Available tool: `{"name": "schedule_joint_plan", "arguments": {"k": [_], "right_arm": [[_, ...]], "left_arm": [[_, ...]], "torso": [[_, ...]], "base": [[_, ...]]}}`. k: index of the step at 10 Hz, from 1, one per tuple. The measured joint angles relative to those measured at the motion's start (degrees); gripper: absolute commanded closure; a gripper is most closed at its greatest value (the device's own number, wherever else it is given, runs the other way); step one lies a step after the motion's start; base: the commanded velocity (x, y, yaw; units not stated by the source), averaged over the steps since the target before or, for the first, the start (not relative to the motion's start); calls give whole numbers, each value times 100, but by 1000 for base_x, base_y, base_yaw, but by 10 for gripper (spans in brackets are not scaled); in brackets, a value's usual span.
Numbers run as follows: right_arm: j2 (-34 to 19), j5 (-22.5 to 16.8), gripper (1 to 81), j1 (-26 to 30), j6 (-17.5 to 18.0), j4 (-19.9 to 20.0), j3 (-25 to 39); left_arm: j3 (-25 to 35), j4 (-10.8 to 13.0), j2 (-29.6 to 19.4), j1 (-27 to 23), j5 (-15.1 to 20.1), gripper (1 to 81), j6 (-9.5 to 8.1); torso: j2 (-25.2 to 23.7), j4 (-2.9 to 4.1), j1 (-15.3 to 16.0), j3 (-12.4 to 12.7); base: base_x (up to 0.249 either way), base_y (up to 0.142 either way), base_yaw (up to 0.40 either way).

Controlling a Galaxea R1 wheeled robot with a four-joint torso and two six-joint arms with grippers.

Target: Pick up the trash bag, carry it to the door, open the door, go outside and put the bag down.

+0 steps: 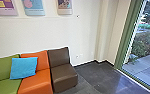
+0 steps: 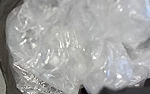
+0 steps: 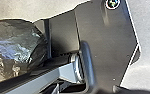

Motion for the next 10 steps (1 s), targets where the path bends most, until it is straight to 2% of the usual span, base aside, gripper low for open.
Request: {"name": "schedule_joint_plan", "arguments": {"k": [10], "right_arm": [[102,-2,10,33,0,-5,-130]], "left_arm": [[-5,0,0,12,-2,811,-2]], "torso": [[0,0,0,0]], "base": [[0,0,-242]]}}
